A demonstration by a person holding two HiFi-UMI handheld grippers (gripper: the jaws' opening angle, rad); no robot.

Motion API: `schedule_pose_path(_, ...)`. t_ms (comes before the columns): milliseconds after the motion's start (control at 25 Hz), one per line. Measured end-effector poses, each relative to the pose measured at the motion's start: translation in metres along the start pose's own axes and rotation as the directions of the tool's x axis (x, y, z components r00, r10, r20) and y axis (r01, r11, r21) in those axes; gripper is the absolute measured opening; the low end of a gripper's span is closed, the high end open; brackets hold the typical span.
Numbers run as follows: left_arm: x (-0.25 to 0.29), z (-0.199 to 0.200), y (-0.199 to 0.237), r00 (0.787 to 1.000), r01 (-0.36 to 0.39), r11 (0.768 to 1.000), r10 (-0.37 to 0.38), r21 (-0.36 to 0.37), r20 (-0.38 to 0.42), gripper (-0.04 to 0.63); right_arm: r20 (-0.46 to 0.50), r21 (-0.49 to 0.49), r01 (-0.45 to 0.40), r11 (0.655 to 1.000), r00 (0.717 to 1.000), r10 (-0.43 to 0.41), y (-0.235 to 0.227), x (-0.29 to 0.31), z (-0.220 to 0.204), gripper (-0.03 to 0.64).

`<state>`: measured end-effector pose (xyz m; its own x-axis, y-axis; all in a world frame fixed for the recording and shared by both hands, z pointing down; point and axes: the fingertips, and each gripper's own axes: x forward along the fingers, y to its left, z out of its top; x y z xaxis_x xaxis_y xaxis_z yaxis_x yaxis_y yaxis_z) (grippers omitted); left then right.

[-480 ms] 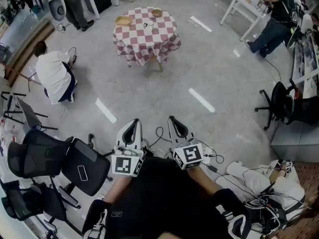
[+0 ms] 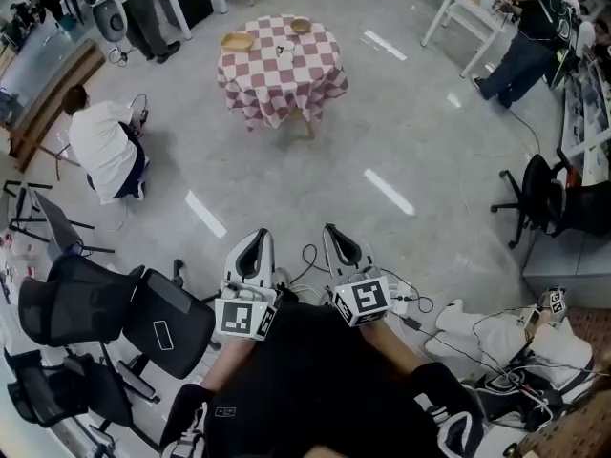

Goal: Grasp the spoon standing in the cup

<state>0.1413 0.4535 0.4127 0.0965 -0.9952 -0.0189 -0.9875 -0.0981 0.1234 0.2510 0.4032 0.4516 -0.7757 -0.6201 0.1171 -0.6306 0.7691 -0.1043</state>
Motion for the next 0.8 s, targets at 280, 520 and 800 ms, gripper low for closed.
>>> schedule_pose_path(280,0.004,0.0,0.014,1.0,0.008,1.0,-0.008,-0.01,0.0,0.008,-0.003,-0.008,0.011,1.0,1.0,-0.011,0.002,0.012,0.002,0.026)
schedule_pose_path(520,0.008,0.005,0.035,1.0,0.016,1.0,-0.016,-0.022,0.003,0.008,0.016,0.022,0.044,0.999,0.999,-0.044,0.005,0.029,0.004,0.026)
schedule_pose_path(800,0.011,0.007,0.076,0.999,0.054,0.998,-0.054,-0.029,0.003,0.008,0.027,0.015,0.083,0.996,0.996,-0.083,0.019,0.064,0.006,0.026)
